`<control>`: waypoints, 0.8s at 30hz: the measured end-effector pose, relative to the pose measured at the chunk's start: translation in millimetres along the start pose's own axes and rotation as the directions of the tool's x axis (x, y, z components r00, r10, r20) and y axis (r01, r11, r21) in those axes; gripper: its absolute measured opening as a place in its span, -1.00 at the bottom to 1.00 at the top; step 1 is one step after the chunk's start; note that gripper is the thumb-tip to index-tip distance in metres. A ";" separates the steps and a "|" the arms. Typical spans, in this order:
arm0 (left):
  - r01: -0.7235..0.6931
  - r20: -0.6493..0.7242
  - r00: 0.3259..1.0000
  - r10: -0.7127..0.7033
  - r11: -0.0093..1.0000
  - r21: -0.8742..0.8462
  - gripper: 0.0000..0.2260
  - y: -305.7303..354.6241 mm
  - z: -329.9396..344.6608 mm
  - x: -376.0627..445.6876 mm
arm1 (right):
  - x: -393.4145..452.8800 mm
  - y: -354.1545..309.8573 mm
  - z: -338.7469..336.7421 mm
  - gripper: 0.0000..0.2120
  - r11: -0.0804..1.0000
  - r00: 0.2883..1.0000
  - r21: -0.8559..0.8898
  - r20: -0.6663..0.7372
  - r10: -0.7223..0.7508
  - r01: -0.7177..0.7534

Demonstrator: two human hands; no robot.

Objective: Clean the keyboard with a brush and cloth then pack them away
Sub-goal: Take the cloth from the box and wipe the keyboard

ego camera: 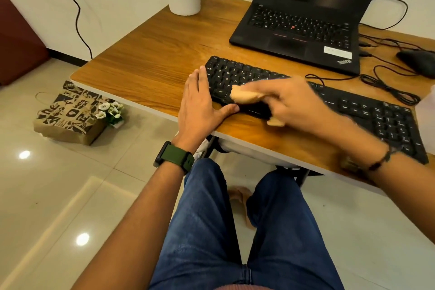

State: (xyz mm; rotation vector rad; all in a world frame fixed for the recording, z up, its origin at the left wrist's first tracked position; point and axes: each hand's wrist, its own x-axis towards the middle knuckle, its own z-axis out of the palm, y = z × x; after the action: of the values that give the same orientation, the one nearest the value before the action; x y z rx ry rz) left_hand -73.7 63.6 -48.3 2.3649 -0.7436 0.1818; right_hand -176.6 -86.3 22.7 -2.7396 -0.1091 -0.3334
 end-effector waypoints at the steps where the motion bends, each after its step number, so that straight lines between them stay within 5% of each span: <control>1: 0.000 0.008 1.000 0.000 1.000 0.000 -0.05 0.6 -0.3 -0.5 | 7.8 9.1 -7.5 -0.61 0.999 0.997 -0.005 -0.068 0.045 -0.046; 4: -0.025 0.024 0.999 0.023 0.996 0.089 -0.05 4.6 0.3 -1.9 | 32.9 42.5 -17.2 -0.57 0.975 0.971 -0.142 -0.192 0.140 -0.169; 8: -0.076 0.047 0.997 0.068 0.976 0.205 -0.07 24.9 13.2 -10.0 | 40.1 51.2 7.3 -0.59 0.921 0.976 -0.327 -0.026 0.215 -0.211; 15: -0.113 0.066 0.993 0.102 0.972 0.204 -0.08 36.5 27.3 -12.5 | -20.9 12.5 16.0 -0.61 0.987 0.998 -0.160 0.060 0.026 -0.016; 20: -0.113 0.061 0.993 0.102 0.972 0.208 -0.07 39.4 24.1 -14.1 | -7.9 21.3 -8.1 -0.60 0.995 0.984 -0.034 -0.158 0.084 -0.091; 24: -0.103 0.087 0.993 0.086 0.969 0.224 -0.04 43.1 24.0 -13.0 | 27.9 50.7 -20.3 -0.57 0.964 0.953 -0.156 -0.247 0.173 -0.215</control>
State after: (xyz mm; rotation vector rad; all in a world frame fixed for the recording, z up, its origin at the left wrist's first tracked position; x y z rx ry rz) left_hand -109.8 27.5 -47.7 2.5668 -0.9161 0.2292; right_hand -147.9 -140.1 29.7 -2.8328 0.2657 -0.6302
